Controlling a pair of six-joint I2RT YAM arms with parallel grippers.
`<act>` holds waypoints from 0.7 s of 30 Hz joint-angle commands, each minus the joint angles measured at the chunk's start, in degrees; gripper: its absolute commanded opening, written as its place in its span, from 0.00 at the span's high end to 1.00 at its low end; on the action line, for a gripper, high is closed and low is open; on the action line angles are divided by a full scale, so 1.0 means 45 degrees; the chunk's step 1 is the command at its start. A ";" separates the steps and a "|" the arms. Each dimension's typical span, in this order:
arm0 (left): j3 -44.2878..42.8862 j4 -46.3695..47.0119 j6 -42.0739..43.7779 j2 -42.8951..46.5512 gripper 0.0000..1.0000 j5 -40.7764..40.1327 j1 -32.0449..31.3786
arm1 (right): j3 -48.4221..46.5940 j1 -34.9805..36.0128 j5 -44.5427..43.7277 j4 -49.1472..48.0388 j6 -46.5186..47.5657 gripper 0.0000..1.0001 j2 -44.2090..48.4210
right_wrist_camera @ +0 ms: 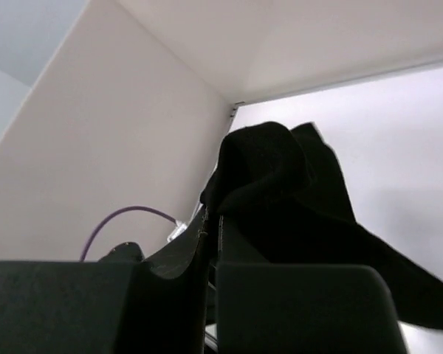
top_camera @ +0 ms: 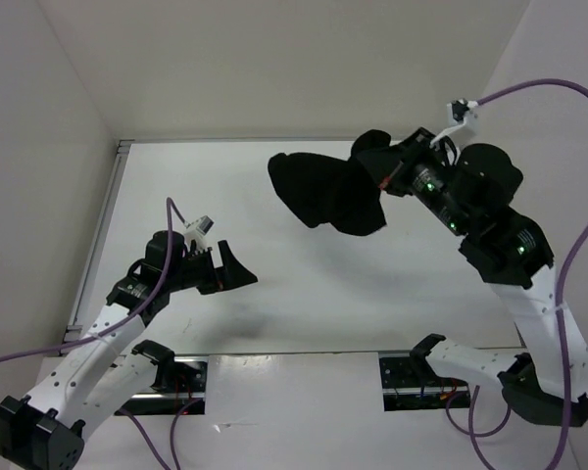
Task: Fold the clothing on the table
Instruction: Move the skirt to the center of the board
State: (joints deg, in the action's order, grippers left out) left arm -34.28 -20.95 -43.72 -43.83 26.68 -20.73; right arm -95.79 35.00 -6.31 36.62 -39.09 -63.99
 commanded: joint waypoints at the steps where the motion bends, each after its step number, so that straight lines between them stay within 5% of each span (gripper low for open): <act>1: 0.0079 0.0417 -0.0108 -0.0160 0.00 0.0125 -0.0022 | 0.1247 0.0014 -0.0415 0.1296 0.0132 1.00 -0.0099; 7: 0.0196 0.0417 -0.0108 -0.0279 0.00 0.0127 -0.0022 | 0.1091 0.0014 0.0577 0.0420 0.0132 1.00 0.0723; 12: 0.0196 0.0417 -0.0108 -0.0279 0.00 0.0244 -0.0022 | 0.1714 0.0014 0.0780 -0.0480 0.0386 0.97 -0.1011; 13: 0.0196 0.0417 -0.0243 -0.0279 0.00 0.0244 -0.0022 | 0.1948 0.0014 0.0022 -0.0733 0.0386 0.92 -0.1731; 14: 0.0196 0.0417 -0.0244 -0.0279 0.00 0.0244 -0.0022 | 0.2260 0.0014 -0.0140 -0.1548 0.0696 0.55 -0.2144; 15: 0.0312 0.0417 -0.0244 -0.0279 0.00 0.0244 -0.0022 | 0.2649 -0.0160 -0.0258 -0.1865 0.0834 0.43 -0.2573; 21: 0.0314 0.0417 -0.0244 -0.0161 0.00 0.0127 -0.0022 | 0.1991 -0.0318 -0.0880 -0.1896 0.1443 0.34 -0.5564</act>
State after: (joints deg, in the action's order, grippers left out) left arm -33.21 -20.82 -43.97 -45.21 26.85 -20.73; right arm -84.97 33.95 -5.89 28.99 -34.50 -86.06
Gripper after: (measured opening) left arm 1.000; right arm 0.658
